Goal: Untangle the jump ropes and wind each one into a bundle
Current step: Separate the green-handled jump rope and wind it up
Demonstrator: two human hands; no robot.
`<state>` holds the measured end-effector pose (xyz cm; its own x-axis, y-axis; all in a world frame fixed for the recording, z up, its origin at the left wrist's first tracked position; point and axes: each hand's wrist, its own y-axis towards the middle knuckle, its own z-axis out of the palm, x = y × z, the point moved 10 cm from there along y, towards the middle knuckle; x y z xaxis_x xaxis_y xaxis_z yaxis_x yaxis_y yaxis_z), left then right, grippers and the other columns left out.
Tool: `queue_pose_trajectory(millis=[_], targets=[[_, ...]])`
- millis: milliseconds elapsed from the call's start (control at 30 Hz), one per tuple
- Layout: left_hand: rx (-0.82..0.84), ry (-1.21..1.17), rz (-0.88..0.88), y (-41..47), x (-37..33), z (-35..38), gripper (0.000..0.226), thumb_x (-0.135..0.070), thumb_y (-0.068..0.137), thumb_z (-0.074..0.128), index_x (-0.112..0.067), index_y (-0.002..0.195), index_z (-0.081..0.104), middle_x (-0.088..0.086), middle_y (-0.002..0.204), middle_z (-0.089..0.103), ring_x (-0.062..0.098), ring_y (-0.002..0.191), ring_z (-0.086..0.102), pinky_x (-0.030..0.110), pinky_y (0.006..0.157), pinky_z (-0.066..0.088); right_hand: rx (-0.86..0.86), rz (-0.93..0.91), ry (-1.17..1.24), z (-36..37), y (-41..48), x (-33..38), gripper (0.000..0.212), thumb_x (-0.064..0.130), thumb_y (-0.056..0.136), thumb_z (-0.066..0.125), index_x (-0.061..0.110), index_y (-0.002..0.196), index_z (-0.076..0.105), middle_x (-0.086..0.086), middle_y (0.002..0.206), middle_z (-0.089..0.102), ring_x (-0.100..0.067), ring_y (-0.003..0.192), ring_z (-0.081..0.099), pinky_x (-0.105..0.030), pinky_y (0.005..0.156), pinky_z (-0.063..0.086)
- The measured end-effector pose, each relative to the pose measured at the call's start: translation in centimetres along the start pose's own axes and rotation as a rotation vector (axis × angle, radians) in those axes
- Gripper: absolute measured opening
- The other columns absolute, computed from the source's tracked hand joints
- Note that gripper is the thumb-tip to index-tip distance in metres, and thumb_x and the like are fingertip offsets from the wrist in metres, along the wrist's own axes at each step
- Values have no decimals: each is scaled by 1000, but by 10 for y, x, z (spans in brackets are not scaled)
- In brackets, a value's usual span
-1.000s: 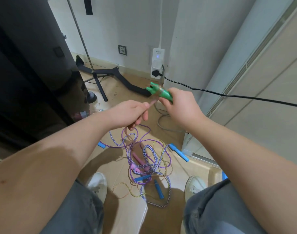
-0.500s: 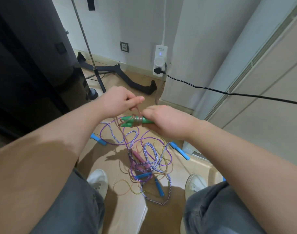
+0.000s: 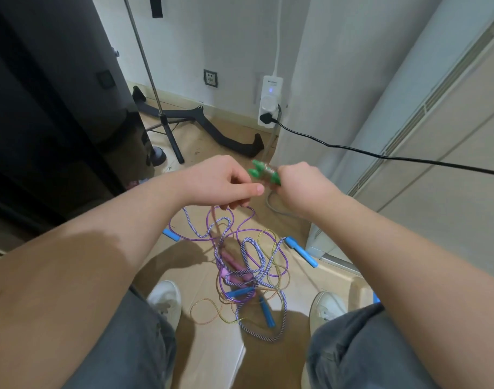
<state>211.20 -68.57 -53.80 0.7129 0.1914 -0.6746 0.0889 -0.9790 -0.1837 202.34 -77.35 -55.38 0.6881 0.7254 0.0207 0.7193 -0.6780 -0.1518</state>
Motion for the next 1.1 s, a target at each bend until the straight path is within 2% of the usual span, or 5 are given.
queue_pose_trajectory(millis=[333,533,767,933,1100], targets=[[-194,218,-103,3,42,-32,47,-53,94,56,-18,64,63,-1,53,54,9,48,46,29,54,41,-57,-647,155,-5,-34,72,24,37,100,54,14,101,59,-8,87,62,-29,85,55,-43,74,48],[-76,-114,-243,0,55,-3,49,-40,107,31,-12,78,61,0,62,51,14,51,47,27,51,48,-247,-277,567,-30,-17,27,25,42,99,55,17,96,60,0,82,66,-23,76,59,-38,70,48],[-7,-112,-129,-3,7,12,40,-37,104,39,-18,75,58,-4,56,57,12,44,48,19,47,45,-177,194,145,-10,3,-26,13,28,97,50,15,97,53,-11,90,57,-35,77,51,-35,68,42],[-185,247,71,-1,-14,-14,42,-47,99,48,-27,65,62,-6,54,58,3,49,48,20,49,34,123,-232,-68,28,-9,29,29,39,101,46,17,113,60,0,72,48,-28,71,54,-32,63,43],[-215,339,-28,5,13,-26,51,-58,96,46,-18,71,64,-3,52,54,8,51,48,28,54,39,39,-635,153,9,-34,72,28,40,99,56,12,102,60,1,73,55,-24,67,51,-38,66,45]])
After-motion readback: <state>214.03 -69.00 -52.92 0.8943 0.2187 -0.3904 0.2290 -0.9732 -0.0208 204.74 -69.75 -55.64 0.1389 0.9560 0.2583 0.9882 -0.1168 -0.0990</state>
